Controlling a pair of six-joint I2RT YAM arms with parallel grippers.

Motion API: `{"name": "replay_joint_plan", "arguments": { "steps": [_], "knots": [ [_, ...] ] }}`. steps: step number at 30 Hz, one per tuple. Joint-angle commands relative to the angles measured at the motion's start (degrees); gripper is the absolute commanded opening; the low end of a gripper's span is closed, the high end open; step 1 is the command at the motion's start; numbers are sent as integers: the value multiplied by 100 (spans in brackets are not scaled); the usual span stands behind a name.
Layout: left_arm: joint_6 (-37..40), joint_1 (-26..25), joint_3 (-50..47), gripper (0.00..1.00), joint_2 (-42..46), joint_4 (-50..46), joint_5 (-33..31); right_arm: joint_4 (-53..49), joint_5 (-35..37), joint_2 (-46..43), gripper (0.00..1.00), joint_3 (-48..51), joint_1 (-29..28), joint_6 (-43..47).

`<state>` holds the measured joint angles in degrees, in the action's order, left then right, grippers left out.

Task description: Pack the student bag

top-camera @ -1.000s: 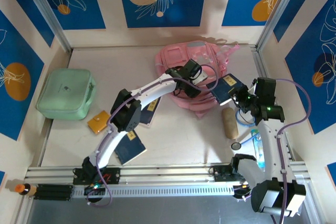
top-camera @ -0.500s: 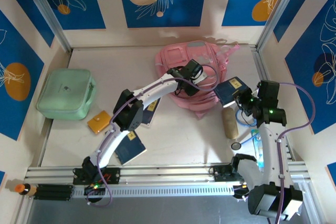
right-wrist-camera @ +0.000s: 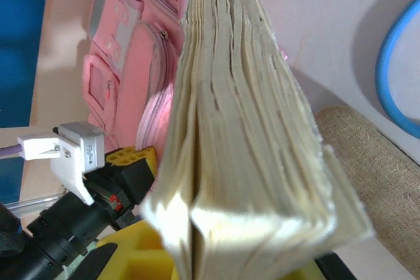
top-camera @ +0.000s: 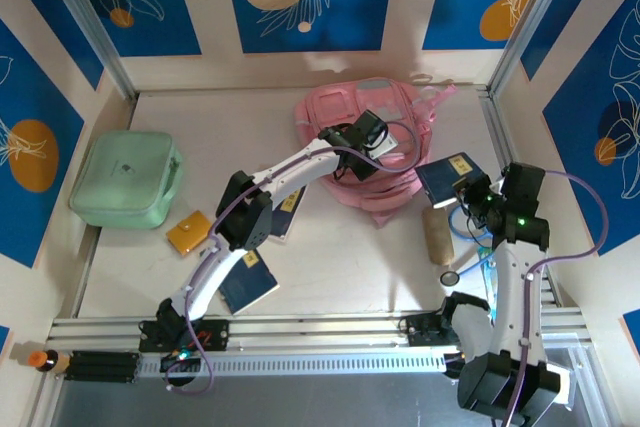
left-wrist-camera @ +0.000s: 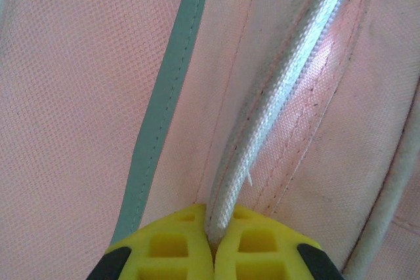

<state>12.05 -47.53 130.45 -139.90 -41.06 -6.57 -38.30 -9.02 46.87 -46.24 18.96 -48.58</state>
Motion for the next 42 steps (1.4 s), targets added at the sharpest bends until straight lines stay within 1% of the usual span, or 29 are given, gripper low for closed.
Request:
{"name": "replay_joint_plan", "arguments": {
  "steps": [1, 7, 9, 14, 18, 21, 24, 26, 29, 30, 34, 36, 38, 42],
  "knots": [
    [-215, -1, 30, 0, 663, 126, -221, 19, -149, -201, 0, -51, 79, 160],
    [-564, 4, -722, 0, 1524, 996, -582, 7, -125, -179, 0, 11, 81, 147],
    [-655, 7, -919, 0, 1756, 1232, -648, 87, -279, -172, 0, 82, 68, 146],
    [-717, 5, -1219, 0, 2127, 1623, -274, 688, -1242, -59, 0, 384, -99, -29],
    [-748, 6, -1201, 0, 2177, 1679, -330, 790, -1115, -100, 0, 483, -317, -124],
    [-757, 6, -1206, 0, 2203, 1704, -217, 1321, -1444, -70, 0, 692, -519, -363],
    [-814, 6, -1198, 0, 2210, 1737, -120, 2063, -1661, 61, 0, 910, -914, -706],
    [-857, 10, -1206, 0, 2228, 1758, -88, 2438, -1500, 187, 0, 958, -1222, -875],
    [-1012, 49, -1220, 0, 2253, 1801, 143, 2940, -914, 463, 0, 956, -1692, -1059],
    [-1074, 69, -1220, 0, 2272, 1824, 226, 3070, -667, 595, 0, 958, -1803, -1180],
    [-1210, 123, -1223, 0, 2323, 1843, 369, 3866, -95, 1252, 0, 1088, -2056, -1629],
    [-1241, 142, -1219, 0, 2357, 1830, 410, 3989, 207, 1617, 0, 1028, -2239, -1696],
    [-1295, 156, -1223, 0, 2371, 1821, 449, 3906, 512, 1947, 0, 905, -2401, -1802],
    [-1387, 201, -1216, 0, 2395, 1817, 536, 4239, 1004, 2524, 0, 868, -2635, -1805]
  ]
}}
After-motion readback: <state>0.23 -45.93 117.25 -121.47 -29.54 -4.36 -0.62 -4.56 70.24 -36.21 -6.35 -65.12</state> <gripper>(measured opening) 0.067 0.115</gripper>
